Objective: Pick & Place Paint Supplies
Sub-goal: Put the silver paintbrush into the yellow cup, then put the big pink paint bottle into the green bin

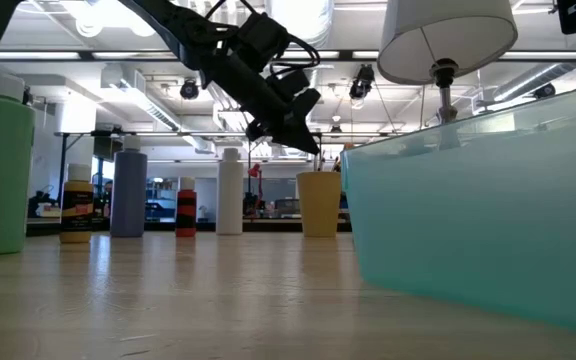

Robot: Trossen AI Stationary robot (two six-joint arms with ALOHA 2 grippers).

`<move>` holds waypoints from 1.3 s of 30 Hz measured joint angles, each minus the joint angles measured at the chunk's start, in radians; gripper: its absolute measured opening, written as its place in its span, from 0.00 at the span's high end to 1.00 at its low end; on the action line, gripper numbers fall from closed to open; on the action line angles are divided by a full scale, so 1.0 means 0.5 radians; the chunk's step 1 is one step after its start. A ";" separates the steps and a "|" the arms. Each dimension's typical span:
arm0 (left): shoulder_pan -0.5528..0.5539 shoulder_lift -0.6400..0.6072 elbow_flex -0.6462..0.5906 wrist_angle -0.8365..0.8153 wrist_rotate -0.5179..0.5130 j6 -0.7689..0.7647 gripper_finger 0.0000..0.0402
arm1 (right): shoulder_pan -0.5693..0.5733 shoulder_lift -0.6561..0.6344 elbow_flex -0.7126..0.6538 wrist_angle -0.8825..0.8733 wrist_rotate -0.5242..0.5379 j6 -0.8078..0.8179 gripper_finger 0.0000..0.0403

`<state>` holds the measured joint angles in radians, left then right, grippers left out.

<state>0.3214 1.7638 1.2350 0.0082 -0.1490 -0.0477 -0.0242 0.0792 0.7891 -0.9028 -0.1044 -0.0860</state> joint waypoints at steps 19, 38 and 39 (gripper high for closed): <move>0.000 -0.020 0.042 -0.009 -0.009 0.125 0.75 | 0.000 0.001 0.000 0.000 -0.001 0.000 0.98; -0.027 -0.037 0.507 -0.462 -0.010 0.149 0.75 | 0.000 0.000 0.000 0.000 -0.001 -0.001 0.98; -0.031 -0.038 0.533 -0.482 -0.008 0.145 0.75 | 0.000 0.000 0.000 0.000 -0.001 -0.001 0.98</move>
<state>0.3059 1.7448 1.5014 -0.2329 -0.1529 0.0248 -0.0242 0.0793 0.7891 -0.9027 -0.1047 -0.0864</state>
